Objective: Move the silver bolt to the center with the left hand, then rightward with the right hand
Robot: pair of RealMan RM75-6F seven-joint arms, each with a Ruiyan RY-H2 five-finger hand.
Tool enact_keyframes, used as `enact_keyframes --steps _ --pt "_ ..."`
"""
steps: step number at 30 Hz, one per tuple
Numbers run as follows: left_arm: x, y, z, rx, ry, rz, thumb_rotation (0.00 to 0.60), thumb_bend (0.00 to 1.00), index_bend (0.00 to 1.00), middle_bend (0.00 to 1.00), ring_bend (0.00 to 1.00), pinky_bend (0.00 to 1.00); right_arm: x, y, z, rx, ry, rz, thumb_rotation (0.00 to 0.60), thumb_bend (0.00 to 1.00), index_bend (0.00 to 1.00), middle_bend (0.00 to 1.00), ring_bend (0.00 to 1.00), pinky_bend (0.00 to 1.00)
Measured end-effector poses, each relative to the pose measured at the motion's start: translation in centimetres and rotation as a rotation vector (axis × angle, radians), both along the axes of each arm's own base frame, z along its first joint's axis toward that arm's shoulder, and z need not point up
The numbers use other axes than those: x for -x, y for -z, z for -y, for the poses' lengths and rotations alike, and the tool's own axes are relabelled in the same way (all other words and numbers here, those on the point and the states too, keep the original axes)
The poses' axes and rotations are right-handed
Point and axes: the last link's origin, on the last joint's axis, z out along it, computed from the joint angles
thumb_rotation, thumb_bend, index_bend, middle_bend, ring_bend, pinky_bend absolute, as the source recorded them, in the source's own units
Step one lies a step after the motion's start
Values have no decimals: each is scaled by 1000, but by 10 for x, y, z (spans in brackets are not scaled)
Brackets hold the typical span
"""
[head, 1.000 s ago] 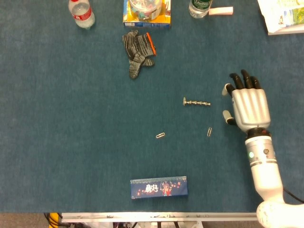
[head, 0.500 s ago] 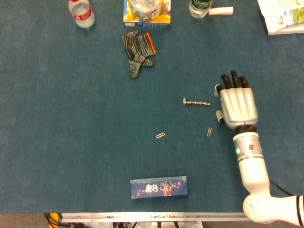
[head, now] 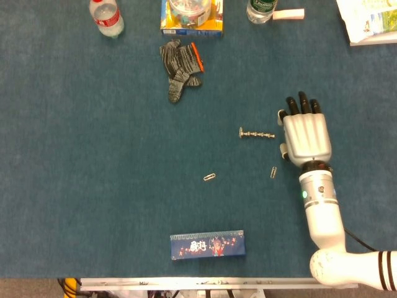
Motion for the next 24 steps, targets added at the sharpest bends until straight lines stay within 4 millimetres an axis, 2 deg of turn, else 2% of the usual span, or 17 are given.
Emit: enact_keyframes --steps 10,24 --pt "4 0 1 -1 -6 7 600 205 193 0 0 0 -3 11 5 -25 11 -19 600 273 422 171 50 143" --pt "12 -1 5 -2 -18 23 600 205 193 0 0 0 -8 26 11 -50 40 -44 600 282 440 171 50 143"
